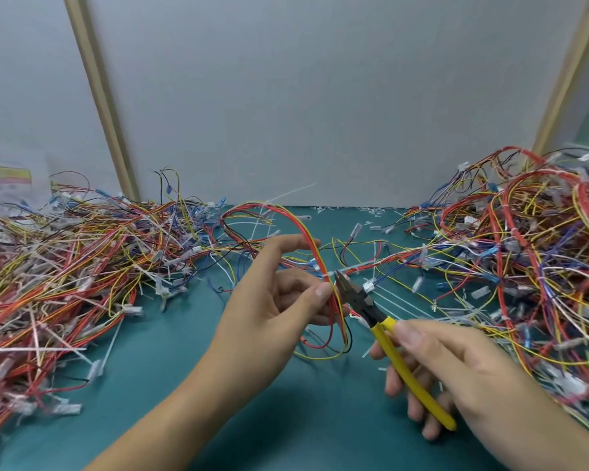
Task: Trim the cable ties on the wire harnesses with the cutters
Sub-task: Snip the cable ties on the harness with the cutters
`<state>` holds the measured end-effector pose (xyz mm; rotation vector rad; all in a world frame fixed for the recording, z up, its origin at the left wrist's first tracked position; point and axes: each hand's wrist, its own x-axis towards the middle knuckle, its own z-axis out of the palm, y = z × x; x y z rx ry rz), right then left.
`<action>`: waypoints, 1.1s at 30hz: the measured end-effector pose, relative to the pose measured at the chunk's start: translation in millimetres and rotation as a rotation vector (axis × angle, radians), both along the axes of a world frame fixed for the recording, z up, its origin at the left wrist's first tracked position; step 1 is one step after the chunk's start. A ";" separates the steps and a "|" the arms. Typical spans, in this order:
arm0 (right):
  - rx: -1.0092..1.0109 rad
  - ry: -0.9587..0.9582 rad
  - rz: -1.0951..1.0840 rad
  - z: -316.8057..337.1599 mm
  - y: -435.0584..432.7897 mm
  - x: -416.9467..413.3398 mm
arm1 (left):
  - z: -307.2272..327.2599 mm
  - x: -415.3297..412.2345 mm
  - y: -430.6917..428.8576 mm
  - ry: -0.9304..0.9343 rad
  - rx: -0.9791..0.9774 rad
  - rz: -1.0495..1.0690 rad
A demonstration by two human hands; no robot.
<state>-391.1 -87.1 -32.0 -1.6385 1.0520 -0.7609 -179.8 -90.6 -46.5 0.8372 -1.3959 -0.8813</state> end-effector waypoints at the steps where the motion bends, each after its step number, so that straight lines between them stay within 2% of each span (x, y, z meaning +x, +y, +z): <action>1: 0.001 0.004 0.002 0.7 0.2 0.1 | 0.2 -0.1 0.2 -0.004 -0.001 0.003; 25: -0.008 0.051 -0.013 1.7 2.6 0.1 | 2.1 -4.9 2.0 -0.001 0.002 -0.016; 33: -0.053 0.128 -0.035 2.9 2.1 -1.6 | 0.6 -3.8 1.3 -0.016 0.010 -0.029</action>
